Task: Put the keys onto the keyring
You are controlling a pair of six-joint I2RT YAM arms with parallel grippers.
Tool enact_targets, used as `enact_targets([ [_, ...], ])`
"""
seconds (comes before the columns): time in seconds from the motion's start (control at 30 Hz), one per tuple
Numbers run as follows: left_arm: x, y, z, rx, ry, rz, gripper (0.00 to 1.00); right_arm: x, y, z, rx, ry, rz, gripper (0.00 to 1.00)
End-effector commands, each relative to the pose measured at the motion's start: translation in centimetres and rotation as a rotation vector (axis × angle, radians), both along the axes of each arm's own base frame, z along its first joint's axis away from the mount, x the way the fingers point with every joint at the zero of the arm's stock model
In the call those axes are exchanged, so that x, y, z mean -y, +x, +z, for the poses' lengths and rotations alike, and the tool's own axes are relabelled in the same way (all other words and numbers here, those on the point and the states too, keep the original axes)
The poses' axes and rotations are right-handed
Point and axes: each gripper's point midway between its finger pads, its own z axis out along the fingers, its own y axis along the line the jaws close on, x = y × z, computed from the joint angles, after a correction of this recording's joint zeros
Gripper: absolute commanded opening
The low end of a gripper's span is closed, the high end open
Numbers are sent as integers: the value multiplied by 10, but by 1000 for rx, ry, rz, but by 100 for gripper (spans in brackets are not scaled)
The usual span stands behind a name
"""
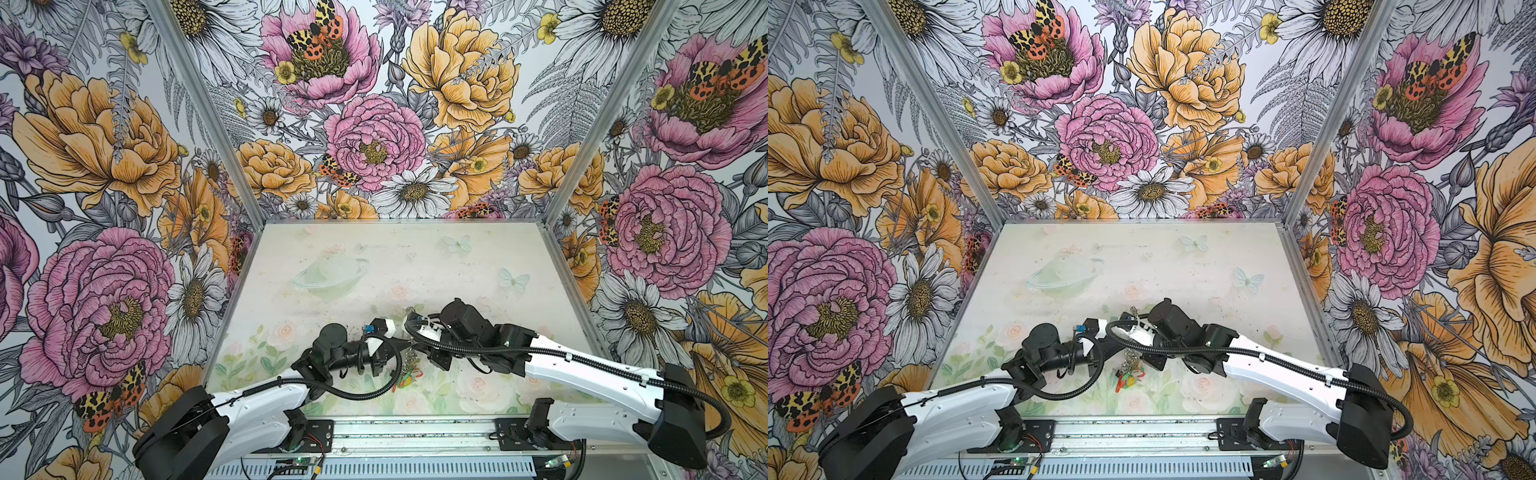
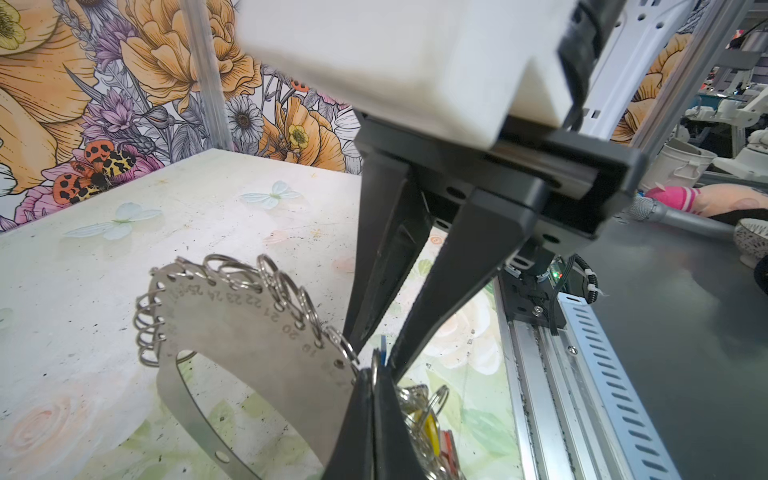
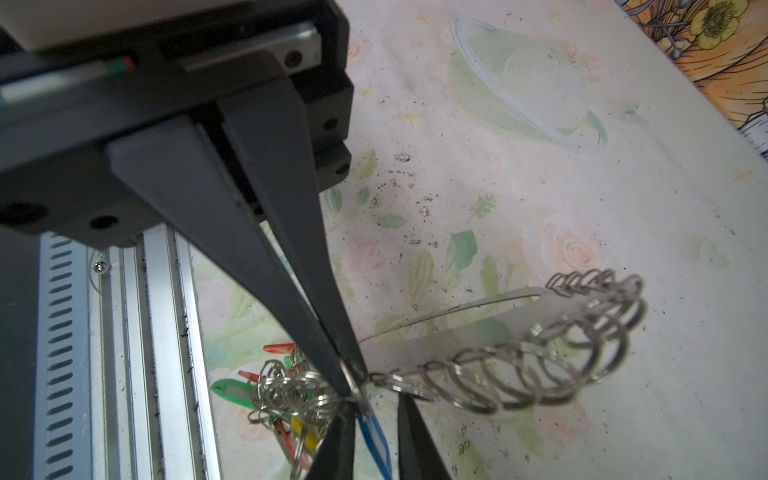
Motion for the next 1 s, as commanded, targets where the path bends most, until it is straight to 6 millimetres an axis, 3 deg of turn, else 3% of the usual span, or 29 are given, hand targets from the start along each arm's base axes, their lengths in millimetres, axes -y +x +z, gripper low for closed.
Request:
enact_targets([
  [0.0,1,-2,22,47,-84,-14,0,-7,2,5,6,46,-10,22],
  [0.37,4,-9,55,58,-239,-10,0,-10,5,-6,9,46,-14,20],
  [0.73,-8,4,74,74,-321,109,0,-12,-8,-17,6,43,53,15],
  [0.97,-15,16,77,48,-346,197,0,-20,-26,-4,48,121,146,14],
])
